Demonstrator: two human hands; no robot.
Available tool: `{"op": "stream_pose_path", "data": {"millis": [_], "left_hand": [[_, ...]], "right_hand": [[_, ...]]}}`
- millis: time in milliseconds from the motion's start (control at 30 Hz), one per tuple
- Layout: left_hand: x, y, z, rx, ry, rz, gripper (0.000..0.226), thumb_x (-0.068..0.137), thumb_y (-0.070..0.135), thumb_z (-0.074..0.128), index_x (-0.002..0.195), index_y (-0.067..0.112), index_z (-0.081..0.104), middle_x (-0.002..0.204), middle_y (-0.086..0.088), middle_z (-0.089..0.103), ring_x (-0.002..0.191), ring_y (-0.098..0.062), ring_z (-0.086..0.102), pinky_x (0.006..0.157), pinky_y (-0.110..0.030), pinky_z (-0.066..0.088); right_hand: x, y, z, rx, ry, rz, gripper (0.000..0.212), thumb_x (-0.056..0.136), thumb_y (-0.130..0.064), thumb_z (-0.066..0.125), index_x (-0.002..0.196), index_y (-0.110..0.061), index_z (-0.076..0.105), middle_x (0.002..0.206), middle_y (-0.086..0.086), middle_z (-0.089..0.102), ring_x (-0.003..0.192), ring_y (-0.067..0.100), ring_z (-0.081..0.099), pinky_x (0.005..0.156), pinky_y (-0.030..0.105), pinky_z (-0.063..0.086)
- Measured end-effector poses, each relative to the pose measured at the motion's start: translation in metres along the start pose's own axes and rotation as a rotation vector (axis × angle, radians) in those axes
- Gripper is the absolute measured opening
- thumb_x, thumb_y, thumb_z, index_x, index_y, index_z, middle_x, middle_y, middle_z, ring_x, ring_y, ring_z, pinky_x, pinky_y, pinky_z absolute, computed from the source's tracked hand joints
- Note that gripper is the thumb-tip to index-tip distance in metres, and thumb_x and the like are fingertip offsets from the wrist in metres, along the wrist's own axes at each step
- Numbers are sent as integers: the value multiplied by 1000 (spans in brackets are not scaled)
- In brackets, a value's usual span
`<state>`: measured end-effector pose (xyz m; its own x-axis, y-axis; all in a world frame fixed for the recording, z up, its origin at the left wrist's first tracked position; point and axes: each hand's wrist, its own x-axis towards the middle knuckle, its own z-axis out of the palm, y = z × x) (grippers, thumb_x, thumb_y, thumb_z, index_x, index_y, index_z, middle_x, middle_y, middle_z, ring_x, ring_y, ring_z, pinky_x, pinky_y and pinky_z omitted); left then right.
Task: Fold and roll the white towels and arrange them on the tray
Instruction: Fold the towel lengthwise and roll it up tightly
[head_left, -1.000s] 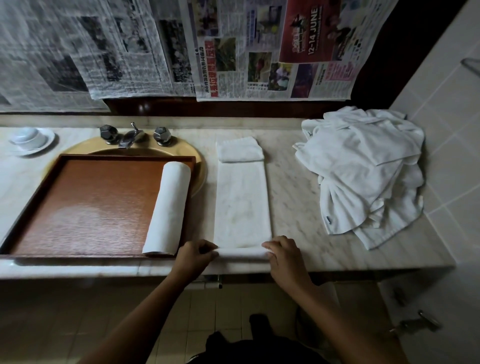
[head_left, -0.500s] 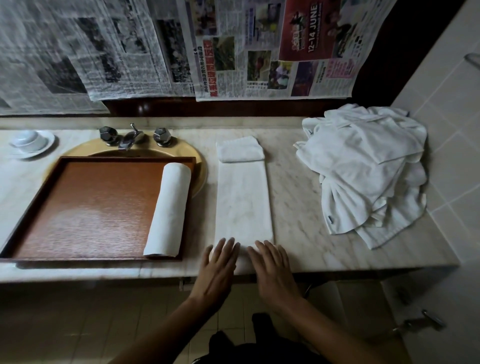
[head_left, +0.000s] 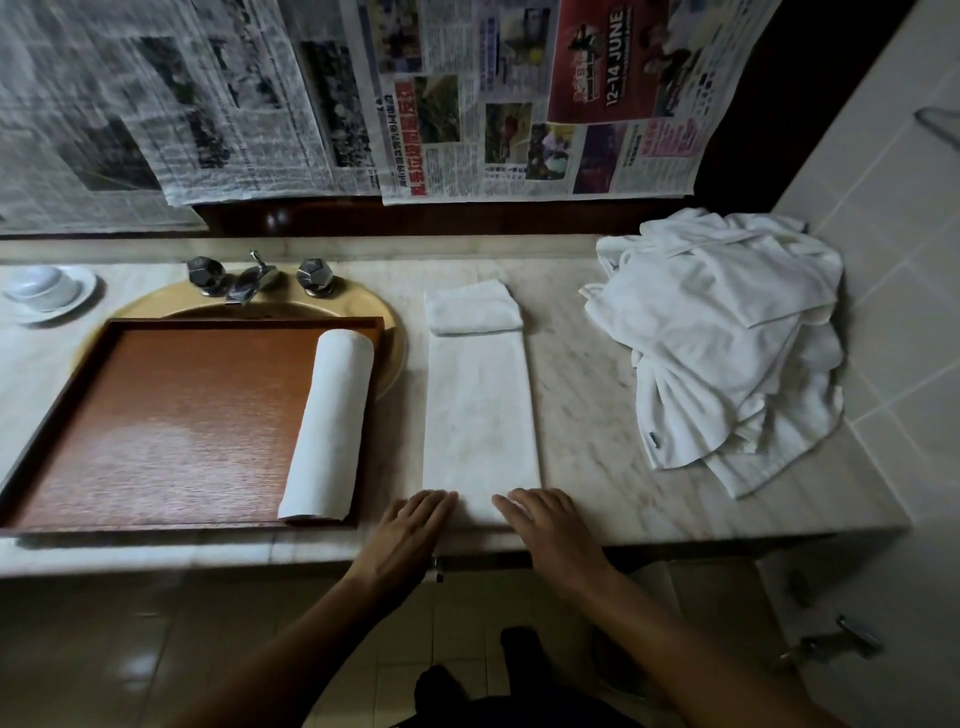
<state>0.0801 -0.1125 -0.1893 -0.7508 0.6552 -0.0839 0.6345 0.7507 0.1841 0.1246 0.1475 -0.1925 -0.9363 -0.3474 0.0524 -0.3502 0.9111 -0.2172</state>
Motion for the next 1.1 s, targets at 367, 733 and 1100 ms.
{"op": "stream_pose_path", "data": {"millis": [367, 733, 1100], "left_hand": [[-9, -6, -4, -266, 57, -16, 48, 94, 17, 67, 140, 27, 55, 129, 7, 45, 102, -6, 48, 84, -21, 44], [11, -14, -23, -694, 30, -377, 12, 98, 30, 67, 109, 24, 67, 103, 10, 67, 90, -1, 63, 67, -15, 49], [14, -15, -26, -635, 58, -405, 24, 97, 38, 67, 117, 25, 70, 117, 6, 64, 99, -5, 63, 73, -12, 45]], "right_hand": [[-15, 7, -5, 194, 7, 102, 34, 93, -14, 71, 125, -24, 66, 119, -4, 56, 106, 20, 54, 85, 36, 53], [-3, 7, -14, 335, 34, 332, 10, 97, -22, 67, 107, -24, 68, 116, -9, 61, 109, 18, 54, 89, 37, 45], [-24, -38, 16, 4, 41, 173, 73, 85, -8, 27, 158, -14, 34, 163, 12, 33, 153, 35, 27, 124, 49, 14]]}}
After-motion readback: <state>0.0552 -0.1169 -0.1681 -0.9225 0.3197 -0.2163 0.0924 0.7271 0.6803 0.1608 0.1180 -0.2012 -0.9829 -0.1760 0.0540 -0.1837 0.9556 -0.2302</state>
